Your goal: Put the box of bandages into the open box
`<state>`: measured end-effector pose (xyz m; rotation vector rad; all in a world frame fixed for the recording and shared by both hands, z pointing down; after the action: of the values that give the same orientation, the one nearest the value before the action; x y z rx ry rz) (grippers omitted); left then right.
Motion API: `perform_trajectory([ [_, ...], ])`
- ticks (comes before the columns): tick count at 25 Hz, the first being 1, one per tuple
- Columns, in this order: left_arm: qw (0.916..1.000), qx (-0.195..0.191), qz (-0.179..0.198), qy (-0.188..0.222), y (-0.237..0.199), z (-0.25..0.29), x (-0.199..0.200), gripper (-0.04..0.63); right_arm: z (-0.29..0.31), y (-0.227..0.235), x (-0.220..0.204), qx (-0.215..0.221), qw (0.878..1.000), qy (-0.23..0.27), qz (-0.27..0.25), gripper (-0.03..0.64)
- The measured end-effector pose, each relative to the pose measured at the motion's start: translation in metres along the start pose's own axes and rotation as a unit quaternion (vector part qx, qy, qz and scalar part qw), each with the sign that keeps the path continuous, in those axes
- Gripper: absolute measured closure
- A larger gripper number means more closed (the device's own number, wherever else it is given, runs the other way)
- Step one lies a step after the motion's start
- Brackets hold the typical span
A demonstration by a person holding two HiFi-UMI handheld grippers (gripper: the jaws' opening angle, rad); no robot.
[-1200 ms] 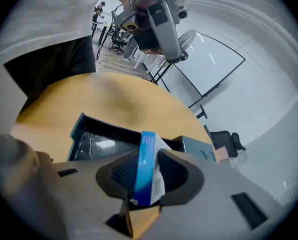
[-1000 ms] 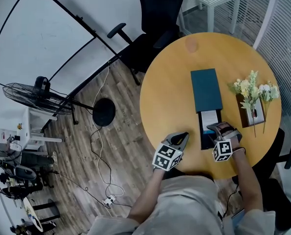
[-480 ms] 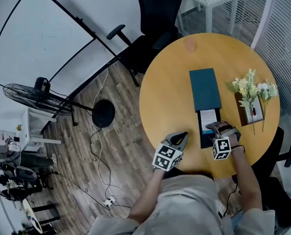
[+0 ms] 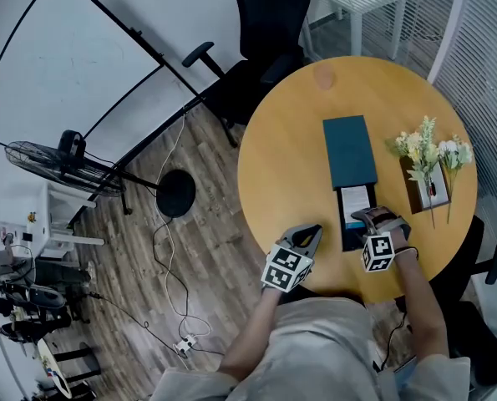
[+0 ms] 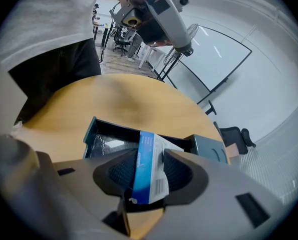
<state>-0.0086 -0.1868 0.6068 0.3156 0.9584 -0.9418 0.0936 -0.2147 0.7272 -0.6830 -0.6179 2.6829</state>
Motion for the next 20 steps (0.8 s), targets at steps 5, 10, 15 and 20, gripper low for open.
perform_trajectory([
  [5, 1.0000, -0.001, 0.001, 0.000, 0.0004, 0.0001, -0.0001, 0.584, -0.0005, -0.0013, -0.0003, 0.002, 1.000, 0.000, 0.010, 0.440],
  [10, 1.0000, -0.004, 0.002, -0.002, 0.0027, 0.0017, -0.0021, 0.584, -0.0020, -0.0039, -0.0033, 0.007, 1.000, -0.002, 0.015, 0.435],
  [15, 1.0000, -0.007, 0.003, -0.001, 0.0050, 0.0001, -0.0015, 0.584, -0.0051, -0.0039, -0.0024, 0.004, 1.000, -0.002, 0.025, 0.419],
  [20, 0.9999, -0.012, 0.004, -0.003, 0.0084, 0.0000, -0.0035, 0.584, -0.0097, -0.0050, -0.0009, -0.003, 0.999, -0.003, 0.033, 0.419],
])
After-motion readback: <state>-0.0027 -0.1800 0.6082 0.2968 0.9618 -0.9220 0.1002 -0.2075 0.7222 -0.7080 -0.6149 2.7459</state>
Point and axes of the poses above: the fingertips, and each gripper's own axes: z forward along the fingers, y to its right, x out of its top, the point moved 2 cm from there along -z, backward along the fingers, and after that the axes turned 2 degrees about z, right-handed, at the moved point
